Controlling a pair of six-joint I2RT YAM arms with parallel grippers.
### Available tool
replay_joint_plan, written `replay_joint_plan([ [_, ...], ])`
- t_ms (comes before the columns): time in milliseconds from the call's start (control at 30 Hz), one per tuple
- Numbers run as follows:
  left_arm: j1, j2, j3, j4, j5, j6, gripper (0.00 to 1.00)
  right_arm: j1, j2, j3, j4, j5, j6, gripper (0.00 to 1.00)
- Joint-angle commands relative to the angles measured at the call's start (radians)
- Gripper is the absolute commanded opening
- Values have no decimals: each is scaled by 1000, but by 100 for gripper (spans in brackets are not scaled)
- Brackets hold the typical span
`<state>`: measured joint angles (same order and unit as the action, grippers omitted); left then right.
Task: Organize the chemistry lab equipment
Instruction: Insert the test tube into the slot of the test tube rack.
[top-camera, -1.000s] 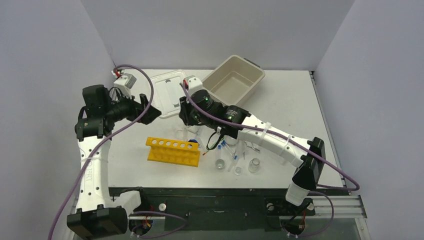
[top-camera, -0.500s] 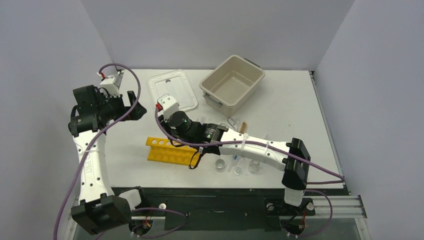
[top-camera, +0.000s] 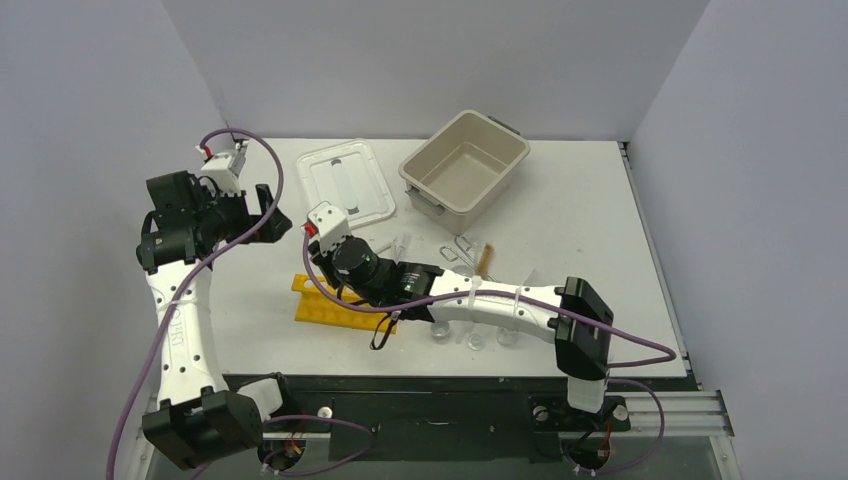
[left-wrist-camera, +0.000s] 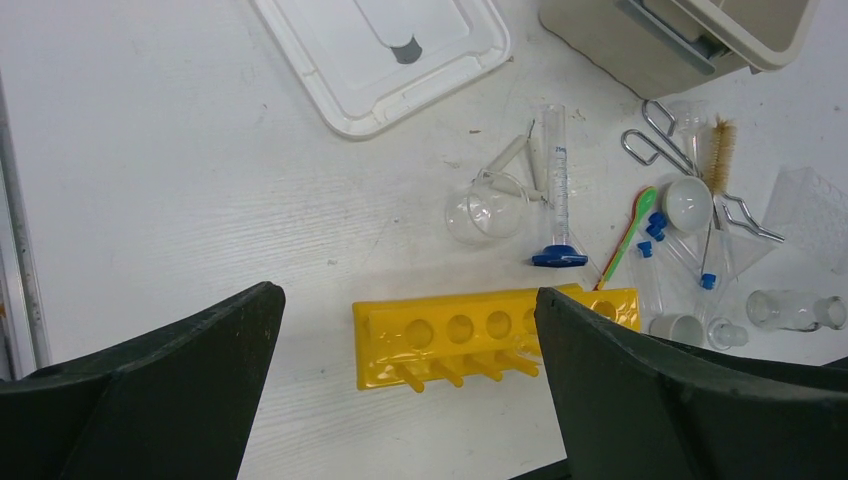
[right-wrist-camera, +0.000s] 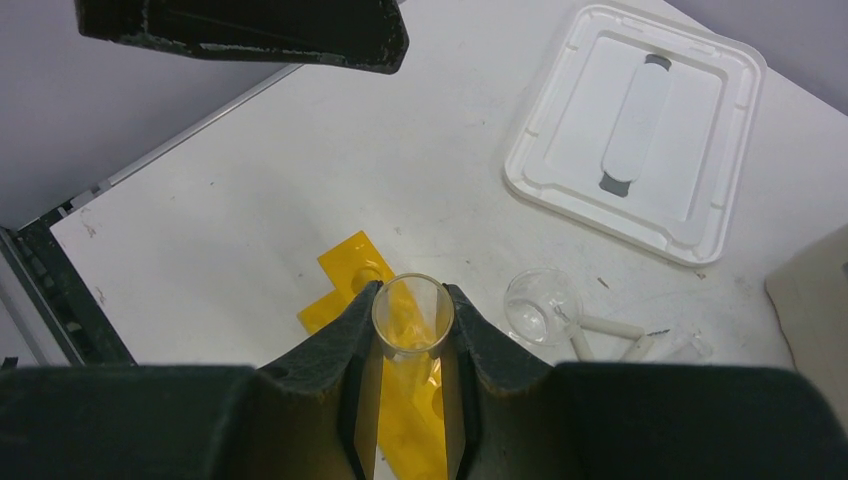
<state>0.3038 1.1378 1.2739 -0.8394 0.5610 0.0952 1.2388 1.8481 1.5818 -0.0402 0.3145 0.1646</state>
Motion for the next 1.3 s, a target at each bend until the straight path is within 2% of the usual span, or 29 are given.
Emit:
replay_joint_plan([
  [0, 9, -17, 0, -3, 2, 36, 97, 9, 16, 3, 104, 8, -14, 0],
  [567, 10, -28, -10, 2, 8, 60, 97, 9, 53, -20, 99, 16, -2, 0],
  [1267, 9, -36, -14, 12, -8, 78, 97, -7, 117, -91, 184, 12, 41, 0],
])
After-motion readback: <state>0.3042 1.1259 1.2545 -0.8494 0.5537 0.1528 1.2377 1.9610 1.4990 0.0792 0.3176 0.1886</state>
